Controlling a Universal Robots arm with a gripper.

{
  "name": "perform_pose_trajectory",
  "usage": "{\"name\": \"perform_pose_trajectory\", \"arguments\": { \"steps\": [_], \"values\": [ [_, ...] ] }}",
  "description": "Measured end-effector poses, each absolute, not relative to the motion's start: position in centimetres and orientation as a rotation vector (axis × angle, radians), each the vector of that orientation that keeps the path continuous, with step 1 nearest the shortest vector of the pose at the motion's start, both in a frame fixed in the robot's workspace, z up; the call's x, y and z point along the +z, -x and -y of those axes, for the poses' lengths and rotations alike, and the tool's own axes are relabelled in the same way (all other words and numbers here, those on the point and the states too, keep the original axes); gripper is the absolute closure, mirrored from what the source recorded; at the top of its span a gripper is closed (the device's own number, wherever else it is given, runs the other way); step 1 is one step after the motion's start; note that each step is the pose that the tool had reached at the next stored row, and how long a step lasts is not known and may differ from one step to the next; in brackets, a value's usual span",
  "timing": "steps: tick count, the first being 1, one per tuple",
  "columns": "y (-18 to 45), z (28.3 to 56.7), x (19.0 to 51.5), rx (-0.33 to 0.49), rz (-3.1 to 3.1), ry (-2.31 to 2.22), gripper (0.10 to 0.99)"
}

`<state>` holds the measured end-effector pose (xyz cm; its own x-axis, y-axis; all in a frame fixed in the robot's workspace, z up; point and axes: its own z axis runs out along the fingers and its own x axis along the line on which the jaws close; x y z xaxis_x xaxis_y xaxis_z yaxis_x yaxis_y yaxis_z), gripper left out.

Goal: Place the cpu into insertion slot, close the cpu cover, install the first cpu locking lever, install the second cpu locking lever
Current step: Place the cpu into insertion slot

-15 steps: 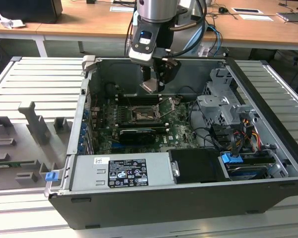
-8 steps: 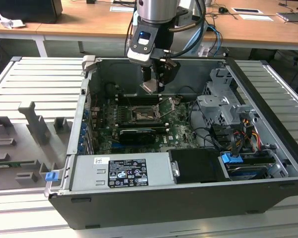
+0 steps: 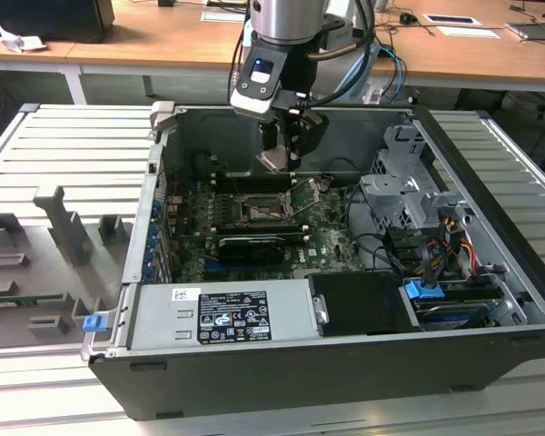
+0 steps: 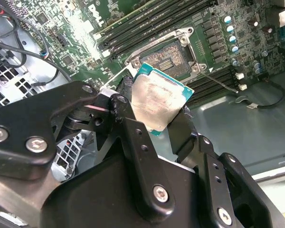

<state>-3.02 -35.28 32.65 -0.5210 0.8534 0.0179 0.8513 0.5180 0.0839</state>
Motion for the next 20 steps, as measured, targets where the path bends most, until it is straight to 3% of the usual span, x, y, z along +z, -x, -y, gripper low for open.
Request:
{"name": "perform_pose_trajectory", "arguments": {
  "steps": [20],
  "values": [
    [3.02,35.28,32.14,0.125,-2.638,-1.646,0.545]
  ]
}}
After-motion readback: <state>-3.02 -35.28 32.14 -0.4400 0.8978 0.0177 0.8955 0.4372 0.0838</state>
